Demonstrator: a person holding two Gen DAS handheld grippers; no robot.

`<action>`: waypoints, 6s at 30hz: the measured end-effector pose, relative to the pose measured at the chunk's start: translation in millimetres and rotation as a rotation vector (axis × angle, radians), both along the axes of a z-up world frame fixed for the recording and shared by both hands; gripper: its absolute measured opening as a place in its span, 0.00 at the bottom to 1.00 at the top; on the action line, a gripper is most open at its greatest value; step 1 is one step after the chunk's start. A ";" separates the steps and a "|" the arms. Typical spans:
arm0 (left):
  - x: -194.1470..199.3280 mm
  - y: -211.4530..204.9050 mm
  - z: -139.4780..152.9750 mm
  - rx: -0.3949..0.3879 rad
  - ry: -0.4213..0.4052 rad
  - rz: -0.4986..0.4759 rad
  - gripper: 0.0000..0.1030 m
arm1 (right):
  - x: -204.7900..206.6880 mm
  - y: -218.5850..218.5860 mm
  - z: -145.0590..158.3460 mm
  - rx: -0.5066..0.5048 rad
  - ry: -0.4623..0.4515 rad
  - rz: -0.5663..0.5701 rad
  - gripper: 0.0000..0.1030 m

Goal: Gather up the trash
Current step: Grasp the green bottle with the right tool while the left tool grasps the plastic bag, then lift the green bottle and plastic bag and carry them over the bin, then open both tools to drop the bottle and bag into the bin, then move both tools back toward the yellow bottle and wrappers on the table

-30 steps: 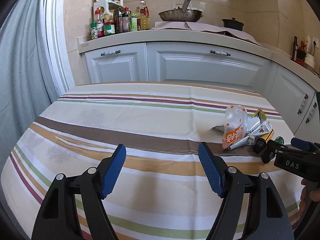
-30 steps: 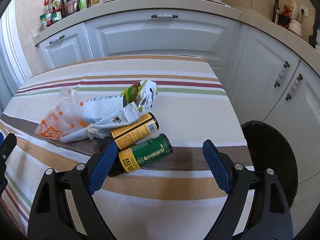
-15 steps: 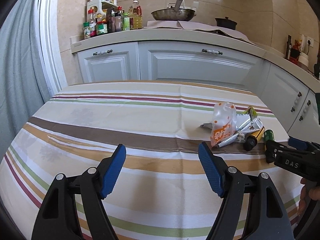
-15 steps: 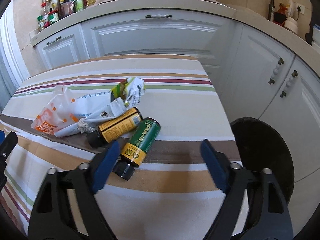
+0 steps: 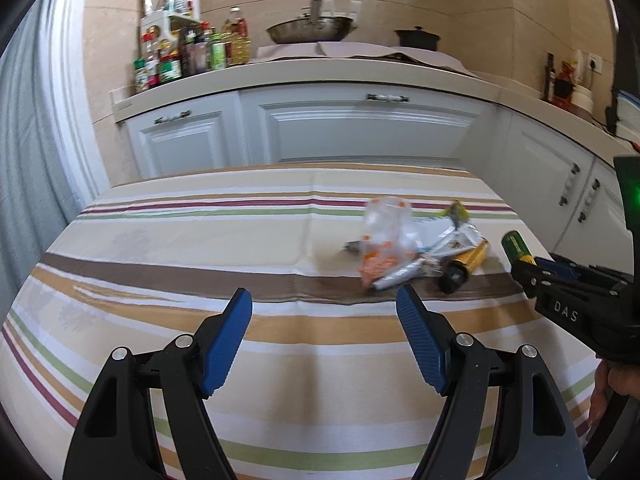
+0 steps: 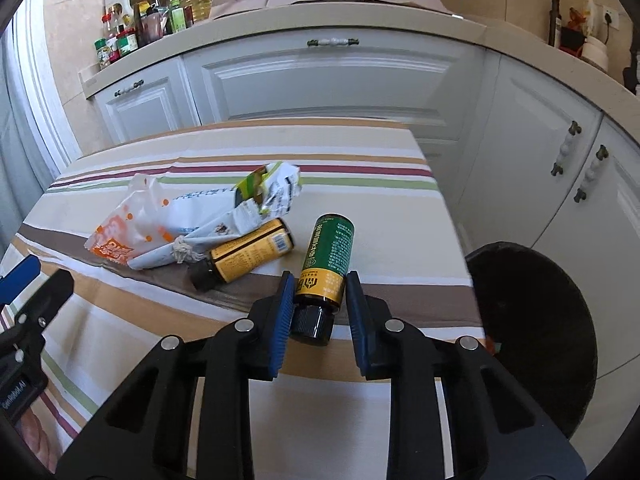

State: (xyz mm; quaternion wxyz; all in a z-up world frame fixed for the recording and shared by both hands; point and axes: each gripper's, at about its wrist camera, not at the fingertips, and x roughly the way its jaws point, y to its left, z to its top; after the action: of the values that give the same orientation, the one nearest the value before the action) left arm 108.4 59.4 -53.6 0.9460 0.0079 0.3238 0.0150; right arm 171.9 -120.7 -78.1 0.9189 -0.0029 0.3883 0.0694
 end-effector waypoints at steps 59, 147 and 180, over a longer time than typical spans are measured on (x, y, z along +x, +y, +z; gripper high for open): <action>6.8 -0.2 23.1 -0.031 -0.037 -0.012 0.07 | -34.8 -27.4 34.9 0.070 -0.132 0.020 0.25; -11.8 -152.1 48.2 -0.007 -0.141 -0.210 0.61 | -83.6 -152.0 48.5 0.117 -0.236 -0.215 0.70; -16.4 62.5 23.5 0.023 -0.087 0.193 0.67 | 12.9 58.1 -6.8 -0.014 0.044 0.049 0.70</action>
State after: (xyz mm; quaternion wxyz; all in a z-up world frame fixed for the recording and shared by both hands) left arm 92.0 121.9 -30.1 0.9531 -0.0131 0.2816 0.1101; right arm 184.9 -62.6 -84.9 0.9081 -0.0175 0.4089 0.0891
